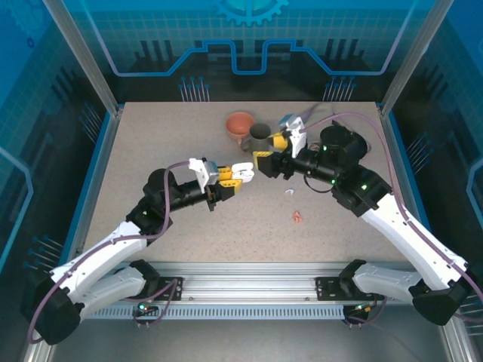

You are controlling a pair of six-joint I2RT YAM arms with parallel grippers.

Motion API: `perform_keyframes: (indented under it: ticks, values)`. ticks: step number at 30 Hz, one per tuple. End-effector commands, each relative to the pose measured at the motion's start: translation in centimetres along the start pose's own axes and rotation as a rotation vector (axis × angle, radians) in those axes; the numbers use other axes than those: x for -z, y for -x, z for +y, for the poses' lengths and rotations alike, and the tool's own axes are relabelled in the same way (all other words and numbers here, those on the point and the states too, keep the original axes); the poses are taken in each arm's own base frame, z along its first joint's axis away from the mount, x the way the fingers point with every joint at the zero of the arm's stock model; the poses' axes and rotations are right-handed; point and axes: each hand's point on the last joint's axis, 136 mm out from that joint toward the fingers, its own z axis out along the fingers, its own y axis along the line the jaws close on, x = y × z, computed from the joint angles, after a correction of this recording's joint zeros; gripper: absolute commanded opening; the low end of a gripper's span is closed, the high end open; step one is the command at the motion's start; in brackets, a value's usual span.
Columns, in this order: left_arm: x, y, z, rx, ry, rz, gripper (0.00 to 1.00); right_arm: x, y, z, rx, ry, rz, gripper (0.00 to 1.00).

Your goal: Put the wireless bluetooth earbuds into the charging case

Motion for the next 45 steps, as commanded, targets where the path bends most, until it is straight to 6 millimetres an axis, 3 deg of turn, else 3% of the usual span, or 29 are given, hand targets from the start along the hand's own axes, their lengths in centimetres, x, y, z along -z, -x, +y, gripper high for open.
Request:
perform_keyframes:
  ticks: [1,5,9,13,20,28,31,37,45]
  values:
    - [0.5,1.3,-0.5,-0.107,0.003,-0.059,0.00,0.3,-1.7,-1.2,-0.124,-0.021,0.103,0.65]
    - [0.8,1.4,-0.6,-0.161,0.009,-0.065,0.00,0.2,-2.8,-2.7,-0.194,-0.072,0.138,0.66]
    - [1.2,1.9,-0.8,-0.208,0.014,-0.074,0.00,1.4,-5.0,-6.8,-0.327,-0.224,0.174,0.68]
    - [1.7,3.1,-1.2,-0.237,0.013,-0.105,0.00,2.4,-9.4,-10.2,-0.434,-0.341,0.299,0.70]
    - [2.2,4.3,-1.8,-0.251,-0.004,-0.118,0.00,1.7,-17.8,-13.5,-0.563,-0.427,0.479,0.69]
    - [2.6,4.7,-2.1,-0.241,-0.007,-0.116,0.00,-0.5,-25.3,-16.9,-0.542,-0.492,0.643,0.55]
    - [2.7,4.7,-2.2,-0.235,-0.007,-0.114,0.00,-1.0,-27.1,-18.1,-0.539,-0.491,0.673,0.51]
    - [2.8,4.5,-2.1,-0.228,-0.001,-0.106,0.00,-2.6,-29.9,-19.8,-0.549,-0.451,0.726,0.53]
    - [2.9,4.4,-2.1,-0.220,0.004,-0.101,0.00,-4.4,-31.0,-21.2,-0.532,-0.441,0.752,0.55]
